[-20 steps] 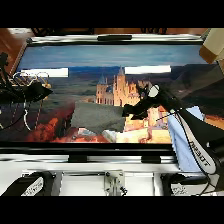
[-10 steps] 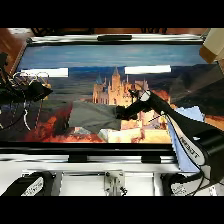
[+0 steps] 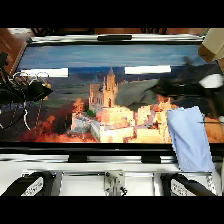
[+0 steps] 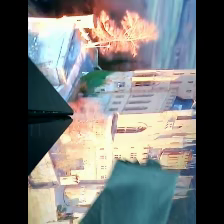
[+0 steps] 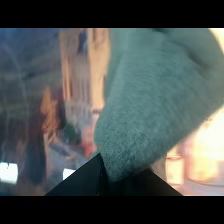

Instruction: Fold the shirts.

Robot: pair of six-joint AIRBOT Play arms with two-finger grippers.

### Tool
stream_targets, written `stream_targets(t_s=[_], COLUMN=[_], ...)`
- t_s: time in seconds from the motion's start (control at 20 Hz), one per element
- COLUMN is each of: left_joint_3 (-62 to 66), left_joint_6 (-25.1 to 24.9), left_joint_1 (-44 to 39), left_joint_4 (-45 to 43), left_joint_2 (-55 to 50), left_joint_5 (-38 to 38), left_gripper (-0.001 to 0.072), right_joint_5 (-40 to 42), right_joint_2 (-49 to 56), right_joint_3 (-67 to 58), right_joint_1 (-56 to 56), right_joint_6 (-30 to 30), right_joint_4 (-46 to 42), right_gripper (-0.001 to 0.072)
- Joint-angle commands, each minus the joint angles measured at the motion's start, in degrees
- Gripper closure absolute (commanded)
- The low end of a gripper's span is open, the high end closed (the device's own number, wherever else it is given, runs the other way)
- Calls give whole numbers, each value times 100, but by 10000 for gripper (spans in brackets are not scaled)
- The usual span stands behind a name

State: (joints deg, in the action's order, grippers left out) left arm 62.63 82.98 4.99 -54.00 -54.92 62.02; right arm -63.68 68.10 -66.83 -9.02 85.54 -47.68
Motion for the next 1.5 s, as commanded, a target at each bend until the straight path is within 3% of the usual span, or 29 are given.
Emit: stream_targets(t_s=[0.0, 0.2, 0.3, 0.5, 0.65, 0.85, 1.15, 1.2, 1.25, 1.3, 1.35, 1.4, 1.45], left_joint_3=[-2, -2, -2, -2, -2, -2, -2, -2, -2, -2, -2, -2, -2], left_joint_6=[-46, -302, -310, -417, -437, -437, -437, -457, -490, -498, -498, -498, -498], left_joint_1=[-2, 0, 0, -2, -2, -2, -2, -2, -2, -2, -2, -2, -2], left_joint_4=[2, 0, 0, 0, 0, 0, 0, -2, -2, -2, -2, 0, 0], left_joint_2=[4, 42, 70, 129, 170, 223, 225, 223, 223, 223, 223, 223, 221], left_joint_5=[-2, -9, -9, -7, -4, -2, -7, -7, -4, -4, -4, -4, -2], left_gripper=[682, 682, 682, 682, 682, 682, 682, 682, 682, 682, 682, 682, 681], right_joint_5=[-852, -2256, -2430, -2542, -2922, -3263, -2914, -2861, -2841, -2839, -2839, -2776, -2771], right_joint_2=[-992, -1563, -1749, -1880, -1880, -2068, -2570, -2570, -2570, -2570, -2570, -2570, -2570], right_joint_3=[-2, -2, -2, 7, 170, 1165, 2522, 2658, 2761, 2844, 2876, 2855, 2769], right_joint_1=[-1314, -2249, -2527, -2951, -2951, -2951, -2951, -2951, -2951, -2951, -2949, -2951, -2951], right_joint_6=[435, 623, 750, 962, 1237, 1727, 2490, 2632, 2691, 2695, 2695, 2697, 2769], right_joint_4=[-723, -2288, -2949, -3110, -3694, -4321, -4570, -4544, -4500, -4461, -4463, -4544, -4590], right_gripper=[650, 650, 650, 649, 649, 650, 640, 613, 539, 451, 295, 208, 208])
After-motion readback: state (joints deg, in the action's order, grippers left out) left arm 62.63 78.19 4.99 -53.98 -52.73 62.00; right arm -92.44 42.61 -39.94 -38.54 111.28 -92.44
